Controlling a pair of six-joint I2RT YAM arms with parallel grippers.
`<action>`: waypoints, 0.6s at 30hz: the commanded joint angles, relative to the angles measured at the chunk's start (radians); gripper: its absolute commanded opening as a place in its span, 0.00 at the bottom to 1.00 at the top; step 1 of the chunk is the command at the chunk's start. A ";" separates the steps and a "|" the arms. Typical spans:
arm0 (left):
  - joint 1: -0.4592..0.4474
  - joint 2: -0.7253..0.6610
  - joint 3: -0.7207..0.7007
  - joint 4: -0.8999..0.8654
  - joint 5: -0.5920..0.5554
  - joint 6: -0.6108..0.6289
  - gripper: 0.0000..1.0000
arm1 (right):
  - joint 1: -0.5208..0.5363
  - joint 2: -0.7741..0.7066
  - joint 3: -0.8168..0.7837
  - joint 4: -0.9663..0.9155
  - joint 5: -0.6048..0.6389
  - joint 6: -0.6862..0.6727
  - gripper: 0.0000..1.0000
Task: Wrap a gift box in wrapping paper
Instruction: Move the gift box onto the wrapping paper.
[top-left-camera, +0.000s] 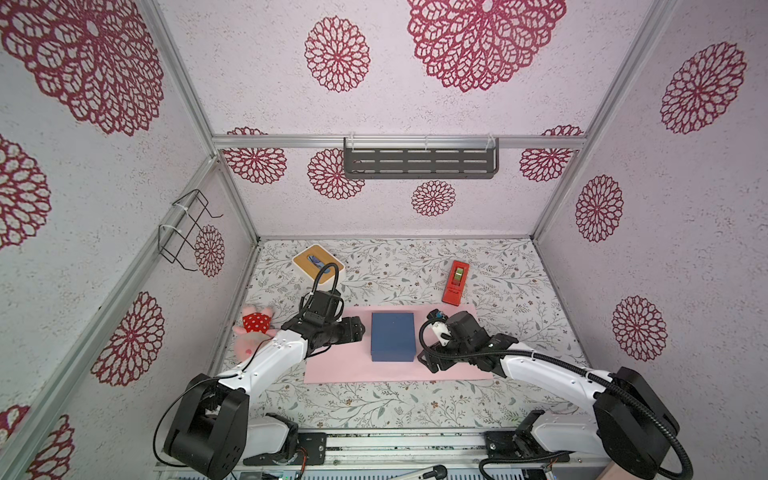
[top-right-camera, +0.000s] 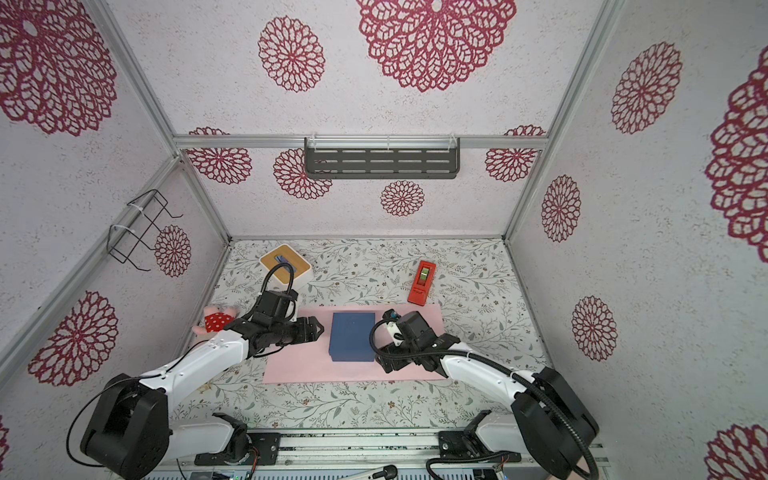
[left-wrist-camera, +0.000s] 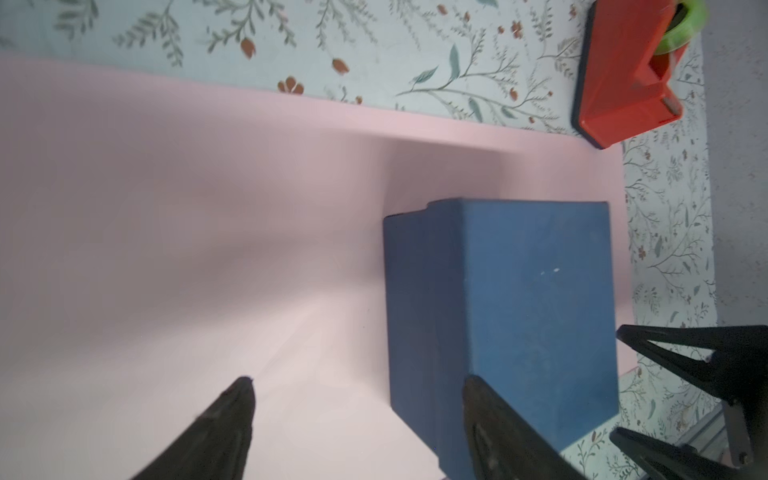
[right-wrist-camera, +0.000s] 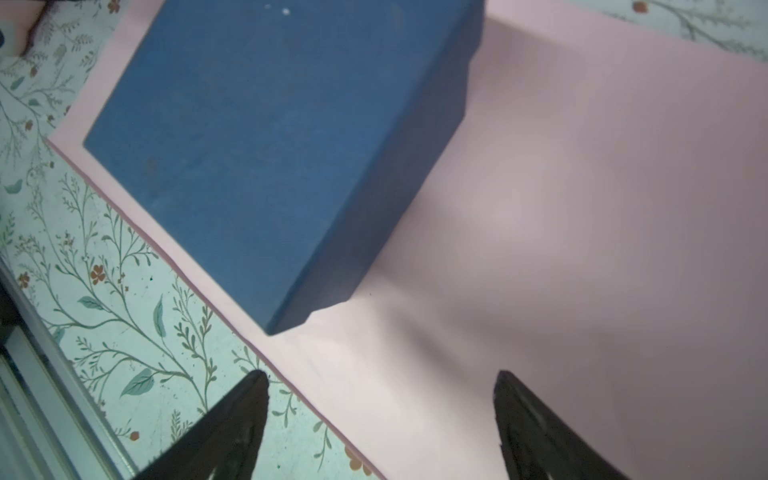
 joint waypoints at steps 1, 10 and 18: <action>0.002 0.050 -0.014 0.084 0.027 -0.098 0.79 | 0.054 0.008 -0.017 0.124 0.072 -0.048 0.89; 0.007 0.199 0.036 0.117 -0.031 -0.142 0.50 | 0.168 0.092 -0.024 0.232 0.216 -0.009 0.97; 0.007 0.240 -0.010 0.143 -0.046 -0.140 0.39 | 0.192 0.176 -0.008 0.283 0.286 0.067 0.99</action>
